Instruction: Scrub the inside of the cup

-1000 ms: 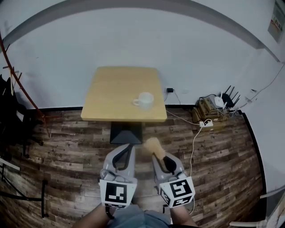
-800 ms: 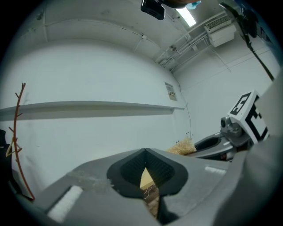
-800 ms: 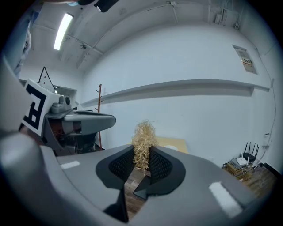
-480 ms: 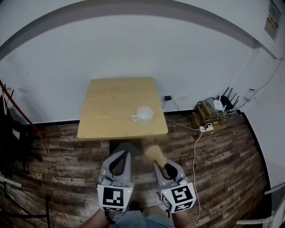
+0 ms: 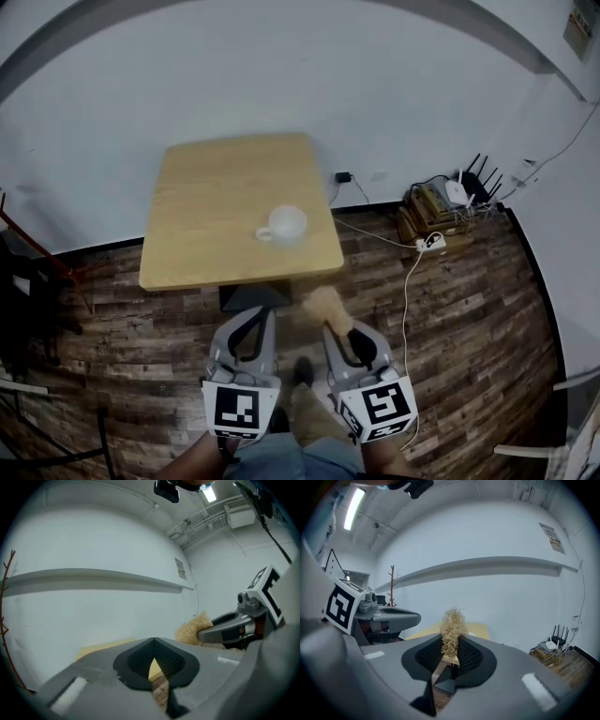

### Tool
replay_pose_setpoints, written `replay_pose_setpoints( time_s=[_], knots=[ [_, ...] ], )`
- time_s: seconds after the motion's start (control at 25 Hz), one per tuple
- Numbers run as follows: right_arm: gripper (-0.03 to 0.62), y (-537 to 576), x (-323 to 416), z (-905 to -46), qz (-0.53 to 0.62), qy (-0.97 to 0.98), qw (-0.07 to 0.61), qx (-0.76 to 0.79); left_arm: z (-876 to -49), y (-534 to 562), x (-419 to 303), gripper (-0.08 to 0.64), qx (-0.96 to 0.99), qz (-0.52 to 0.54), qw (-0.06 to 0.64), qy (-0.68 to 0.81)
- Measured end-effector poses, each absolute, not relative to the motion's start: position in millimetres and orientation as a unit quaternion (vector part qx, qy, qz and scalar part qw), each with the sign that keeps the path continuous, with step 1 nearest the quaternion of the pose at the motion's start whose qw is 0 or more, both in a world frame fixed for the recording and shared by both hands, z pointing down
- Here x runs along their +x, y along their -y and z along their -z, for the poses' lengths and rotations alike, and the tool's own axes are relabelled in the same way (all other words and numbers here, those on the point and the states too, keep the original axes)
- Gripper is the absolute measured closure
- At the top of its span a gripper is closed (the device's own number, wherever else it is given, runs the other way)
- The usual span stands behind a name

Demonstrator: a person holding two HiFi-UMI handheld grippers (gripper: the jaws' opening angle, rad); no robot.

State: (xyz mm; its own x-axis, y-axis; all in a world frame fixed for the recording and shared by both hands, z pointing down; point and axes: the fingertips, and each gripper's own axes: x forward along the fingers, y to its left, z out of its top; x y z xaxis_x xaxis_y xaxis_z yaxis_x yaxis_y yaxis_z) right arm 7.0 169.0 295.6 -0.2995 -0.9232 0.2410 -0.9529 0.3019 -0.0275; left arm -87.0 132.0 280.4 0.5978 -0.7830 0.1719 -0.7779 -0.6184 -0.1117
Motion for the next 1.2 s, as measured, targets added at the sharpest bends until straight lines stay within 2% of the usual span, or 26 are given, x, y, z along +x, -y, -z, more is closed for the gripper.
replay_pose_setpoints(
  time_s=[0.44,0.76,1.2],
  knots=[
    [0.515,-78,48,-303,-0.104,0.817,0.073,0.562,-287,-51,-54,0.54,-0.876,0.14,0.009,-0.461],
    [0.515,-11,72,-285,-0.086,0.837,0.056,0.538,-260,6,-30,0.54,-0.865,0.141,0.038,-0.48],
    [0.515,54,58,-264,-0.049,0.861,0.069,0.501,-241,56,-37,0.54,-0.856,0.108,0.059,-0.502]
  ],
)
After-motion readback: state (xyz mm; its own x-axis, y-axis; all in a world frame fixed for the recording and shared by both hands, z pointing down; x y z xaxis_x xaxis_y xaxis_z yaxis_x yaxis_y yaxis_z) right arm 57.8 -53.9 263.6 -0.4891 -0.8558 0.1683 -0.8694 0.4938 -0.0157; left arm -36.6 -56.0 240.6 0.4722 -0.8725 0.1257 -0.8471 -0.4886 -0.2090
